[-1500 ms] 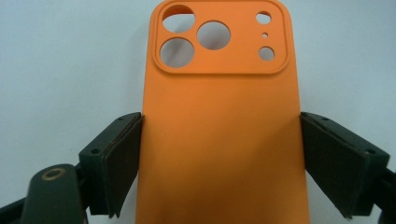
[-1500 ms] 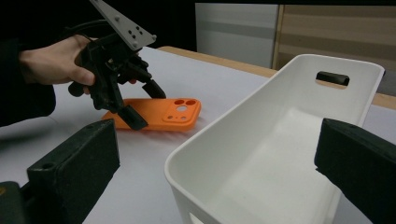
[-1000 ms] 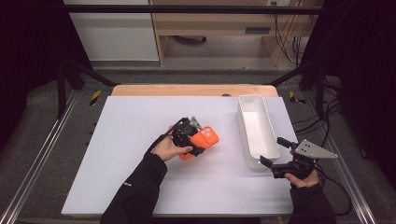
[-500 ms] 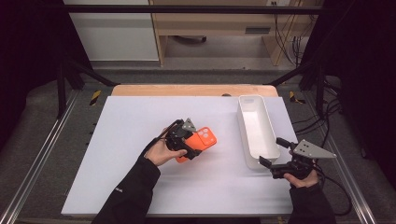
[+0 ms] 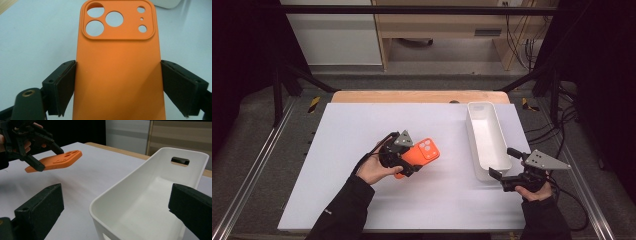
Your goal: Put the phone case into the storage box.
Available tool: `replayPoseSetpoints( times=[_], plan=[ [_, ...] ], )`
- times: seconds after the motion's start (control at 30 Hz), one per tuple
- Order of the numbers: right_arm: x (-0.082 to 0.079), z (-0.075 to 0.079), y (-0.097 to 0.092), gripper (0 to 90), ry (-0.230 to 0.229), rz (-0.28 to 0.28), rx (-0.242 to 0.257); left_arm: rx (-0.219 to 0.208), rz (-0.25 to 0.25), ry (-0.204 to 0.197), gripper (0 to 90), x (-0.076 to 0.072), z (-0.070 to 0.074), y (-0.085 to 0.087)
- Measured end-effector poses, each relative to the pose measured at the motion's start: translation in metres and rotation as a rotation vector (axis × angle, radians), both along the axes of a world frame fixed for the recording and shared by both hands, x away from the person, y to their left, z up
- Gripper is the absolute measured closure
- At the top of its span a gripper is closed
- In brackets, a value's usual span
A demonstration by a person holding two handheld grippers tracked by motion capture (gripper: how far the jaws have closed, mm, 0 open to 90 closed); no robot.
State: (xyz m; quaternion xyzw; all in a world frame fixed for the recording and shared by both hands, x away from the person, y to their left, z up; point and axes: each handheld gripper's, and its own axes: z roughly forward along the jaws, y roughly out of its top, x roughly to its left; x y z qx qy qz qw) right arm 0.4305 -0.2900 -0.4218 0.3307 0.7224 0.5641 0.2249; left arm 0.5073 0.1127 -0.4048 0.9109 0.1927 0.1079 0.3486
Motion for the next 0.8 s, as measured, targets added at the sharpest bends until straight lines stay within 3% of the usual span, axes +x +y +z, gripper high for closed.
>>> replayPoseSetpoints(
  times=[0.4,0.8],
  plan=[
    [0.0,0.0,0.003,0.5,0.001,0.01,-0.012,-0.02,-0.017,-0.01,15.6,-0.017,-0.003,0.021],
    [-0.002,0.004,0.011,0.5,-0.01,0.033,-0.038,-0.019,-0.035,-0.006,15.6,-0.026,-0.008,0.031]
  ],
)
